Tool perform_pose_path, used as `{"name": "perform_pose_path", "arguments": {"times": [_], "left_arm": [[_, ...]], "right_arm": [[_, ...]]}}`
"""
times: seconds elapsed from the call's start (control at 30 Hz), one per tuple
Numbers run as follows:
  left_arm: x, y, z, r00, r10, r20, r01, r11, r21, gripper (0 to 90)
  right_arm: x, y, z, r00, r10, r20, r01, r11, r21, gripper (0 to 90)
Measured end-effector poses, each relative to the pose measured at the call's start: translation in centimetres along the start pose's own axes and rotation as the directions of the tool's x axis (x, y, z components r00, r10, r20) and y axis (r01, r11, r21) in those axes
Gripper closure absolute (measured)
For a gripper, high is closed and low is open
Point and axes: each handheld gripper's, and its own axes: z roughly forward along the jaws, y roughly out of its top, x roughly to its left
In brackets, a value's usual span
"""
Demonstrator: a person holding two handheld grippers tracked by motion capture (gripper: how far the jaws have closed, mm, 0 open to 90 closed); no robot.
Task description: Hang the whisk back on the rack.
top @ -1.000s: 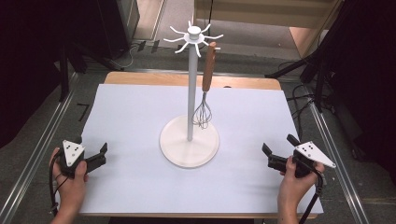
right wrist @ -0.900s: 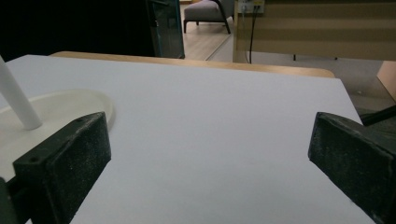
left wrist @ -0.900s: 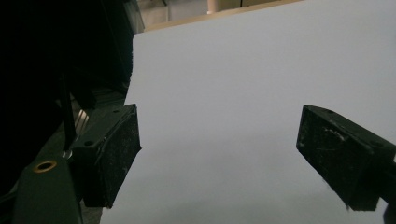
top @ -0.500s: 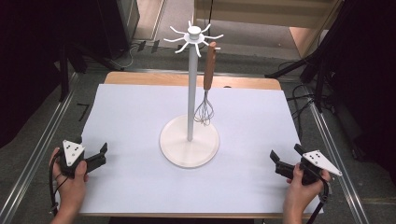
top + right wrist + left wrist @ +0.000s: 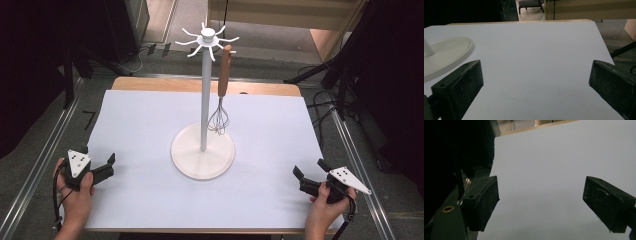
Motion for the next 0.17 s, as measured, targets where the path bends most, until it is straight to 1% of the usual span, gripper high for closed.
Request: {"name": "perform_pose_path", "arguments": {"times": [0.03,0.1,0.17], "left_arm": [[0.08,-0.01,-0.04,1.0,-0.001,0.002,0.001,1.0,0.0,14.4],[0.17,-0.02,-0.03,0.9999,-0.009,0.007,0.009,0.9999,-0.005,14.3],[0.2,-0.01,-0.03,0.9999,-0.008,0.009,0.008,1.0,-0.004,14.4]], "right_arm": [[-0.01,-0.01,0.0,1.0,0.001,0.0,-0.001,1.0,0.001,0.3],[0.02,-0.05,-0.04,1.0,0.003,-0.005,-0.003,1.0,-0.006,5.1],[0.04,-0.12,-0.15,1.0,-0.004,-0.004,0.004,1.0,-0.015,8.7]]}}
